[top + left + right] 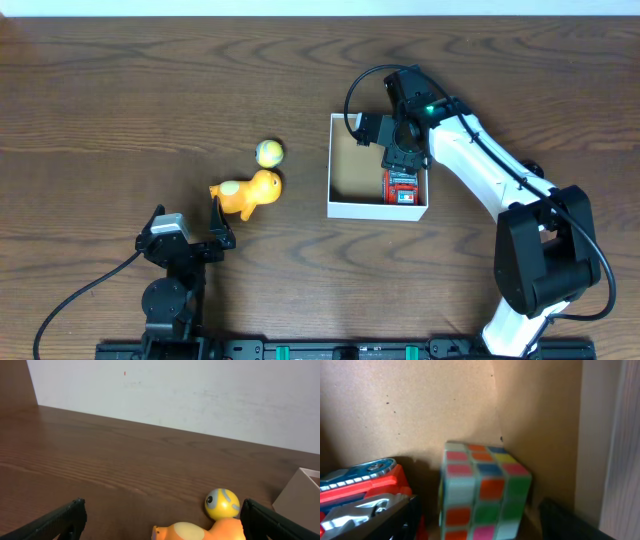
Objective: Pack container
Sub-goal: 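Lower the Rubik's cube into the box and open right gripper, then move right gripper right and lower onto the black round fan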
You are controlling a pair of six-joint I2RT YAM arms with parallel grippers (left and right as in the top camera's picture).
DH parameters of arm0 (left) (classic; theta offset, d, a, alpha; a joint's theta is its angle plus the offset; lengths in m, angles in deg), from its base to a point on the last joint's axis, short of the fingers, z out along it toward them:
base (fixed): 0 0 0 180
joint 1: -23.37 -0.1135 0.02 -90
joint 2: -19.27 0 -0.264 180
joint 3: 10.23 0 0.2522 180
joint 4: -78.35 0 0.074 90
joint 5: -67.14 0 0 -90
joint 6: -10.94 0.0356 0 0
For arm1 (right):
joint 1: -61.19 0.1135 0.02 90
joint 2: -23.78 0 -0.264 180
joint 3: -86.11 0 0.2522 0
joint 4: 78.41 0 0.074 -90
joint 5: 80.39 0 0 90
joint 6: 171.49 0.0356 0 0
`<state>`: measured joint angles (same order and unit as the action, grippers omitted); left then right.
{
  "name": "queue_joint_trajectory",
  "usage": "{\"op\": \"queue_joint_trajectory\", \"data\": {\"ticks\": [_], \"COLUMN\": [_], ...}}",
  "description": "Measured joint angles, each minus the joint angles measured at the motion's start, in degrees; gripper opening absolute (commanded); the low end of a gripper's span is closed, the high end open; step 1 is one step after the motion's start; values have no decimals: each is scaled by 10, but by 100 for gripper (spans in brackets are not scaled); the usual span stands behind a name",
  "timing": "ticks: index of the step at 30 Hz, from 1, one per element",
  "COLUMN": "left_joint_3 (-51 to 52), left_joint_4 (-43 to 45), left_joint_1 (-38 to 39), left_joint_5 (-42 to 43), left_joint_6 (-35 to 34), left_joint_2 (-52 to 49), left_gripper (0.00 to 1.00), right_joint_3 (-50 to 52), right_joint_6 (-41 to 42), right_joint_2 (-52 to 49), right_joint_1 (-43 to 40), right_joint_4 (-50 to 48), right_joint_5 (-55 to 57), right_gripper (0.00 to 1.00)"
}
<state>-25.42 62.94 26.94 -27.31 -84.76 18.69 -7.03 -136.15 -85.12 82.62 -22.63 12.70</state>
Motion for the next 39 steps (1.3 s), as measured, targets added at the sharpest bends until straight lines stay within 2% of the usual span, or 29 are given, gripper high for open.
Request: {"op": "queue_joint_trajectory", "data": {"ticks": [13,17,22,29,31,35,39], "left_joint_3": [0,0,0,0,0,0,0], "left_joint_4": [0,0,0,0,0,0,0], "left_joint_1": [0,0,0,0,0,0,0], "left_joint_5": [0,0,0,0,0,0,0], "left_joint_6": [0,0,0,0,0,0,0], "left_joint_2": [0,0,0,0,0,0,0], "left_gripper": [98,98,98,98,98,98,98], "right_joint_3": [0,0,0,0,-1,-1,-1], "right_joint_6": [7,39,146,357,418,499,542], "right_joint_2": [1,12,65,187,217,247,244], "right_joint_1": [12,38,74,61,40,-26,-105], "right_joint_4": [0,-3,-18,23,44,83,111], "right_joint_5": [17,21,41,85,96,108,113], "right_gripper": [82,81,88,81,87,87,88]}}
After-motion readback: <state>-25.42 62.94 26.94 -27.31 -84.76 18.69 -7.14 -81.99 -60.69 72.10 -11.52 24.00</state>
